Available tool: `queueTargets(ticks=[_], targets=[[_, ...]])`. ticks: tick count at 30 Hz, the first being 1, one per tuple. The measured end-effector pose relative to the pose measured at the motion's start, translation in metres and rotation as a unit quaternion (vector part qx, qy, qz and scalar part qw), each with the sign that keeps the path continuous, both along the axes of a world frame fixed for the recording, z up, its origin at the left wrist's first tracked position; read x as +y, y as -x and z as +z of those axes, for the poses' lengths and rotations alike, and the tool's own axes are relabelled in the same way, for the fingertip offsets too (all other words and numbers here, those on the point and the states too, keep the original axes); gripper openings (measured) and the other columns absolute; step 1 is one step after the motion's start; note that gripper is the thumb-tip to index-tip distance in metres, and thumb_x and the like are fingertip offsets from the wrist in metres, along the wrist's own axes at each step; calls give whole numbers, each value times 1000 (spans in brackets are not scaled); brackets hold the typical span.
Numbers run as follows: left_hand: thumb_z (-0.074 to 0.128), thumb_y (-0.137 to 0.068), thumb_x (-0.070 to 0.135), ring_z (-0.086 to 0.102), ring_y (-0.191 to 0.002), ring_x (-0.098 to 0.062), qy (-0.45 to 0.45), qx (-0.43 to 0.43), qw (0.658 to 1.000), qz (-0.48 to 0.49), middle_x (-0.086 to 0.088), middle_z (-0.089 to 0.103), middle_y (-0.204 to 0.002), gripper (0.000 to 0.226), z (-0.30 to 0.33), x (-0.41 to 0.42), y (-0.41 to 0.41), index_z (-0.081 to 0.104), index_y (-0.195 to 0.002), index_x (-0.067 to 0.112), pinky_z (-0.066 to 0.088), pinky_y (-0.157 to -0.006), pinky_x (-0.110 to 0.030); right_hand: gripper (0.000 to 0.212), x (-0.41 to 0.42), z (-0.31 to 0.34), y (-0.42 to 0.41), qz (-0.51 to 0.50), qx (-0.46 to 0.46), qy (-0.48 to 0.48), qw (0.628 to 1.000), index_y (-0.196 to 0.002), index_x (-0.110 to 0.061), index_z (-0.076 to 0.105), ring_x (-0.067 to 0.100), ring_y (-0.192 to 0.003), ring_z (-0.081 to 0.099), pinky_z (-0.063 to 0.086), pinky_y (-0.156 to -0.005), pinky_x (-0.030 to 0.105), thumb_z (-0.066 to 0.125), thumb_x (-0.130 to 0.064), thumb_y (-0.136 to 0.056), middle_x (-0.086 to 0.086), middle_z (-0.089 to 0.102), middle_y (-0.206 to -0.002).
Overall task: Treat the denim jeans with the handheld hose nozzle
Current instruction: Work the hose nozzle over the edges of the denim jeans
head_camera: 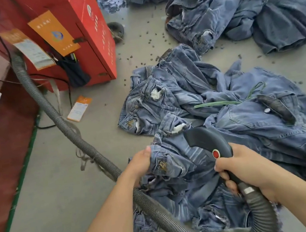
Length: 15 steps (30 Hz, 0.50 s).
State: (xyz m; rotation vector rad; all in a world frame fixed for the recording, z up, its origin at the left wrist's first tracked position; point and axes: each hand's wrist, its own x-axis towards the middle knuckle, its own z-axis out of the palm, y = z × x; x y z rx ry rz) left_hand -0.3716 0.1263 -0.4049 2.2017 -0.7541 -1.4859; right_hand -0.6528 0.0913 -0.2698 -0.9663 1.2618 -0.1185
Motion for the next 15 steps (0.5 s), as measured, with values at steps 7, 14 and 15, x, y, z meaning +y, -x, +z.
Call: queueTargets(ticks=[7,14,15], targets=[[71,-96,31,72,-87,-15,92,202,975,-13,-6,79,-95,23,44,-17,8,80,-84,14,54,-87,-32,12,-11,18,2,10,4,68,998,-96,-10,49,23,-45,44,40,-43,30,59,-4,-93,13,52,-62],[53,-107,34,71,-73,-20,125,227,965,36,-11,76,-90,34,70,-26,29,74,-101,8,58,-71,-35,13,7,33,14,20,-6,90,996,-92,-10,47,23,-44,44,40,-42,30,59,-2,-93,13,52,-61],[52,-107,35,71,-76,-23,119,246,961,45,-13,75,-94,35,73,-27,32,75,-106,9,59,-71,-36,13,10,34,15,27,-6,93,995,-92,-10,47,24,-44,44,40,-42,31,58,-2,-92,13,52,-61]])
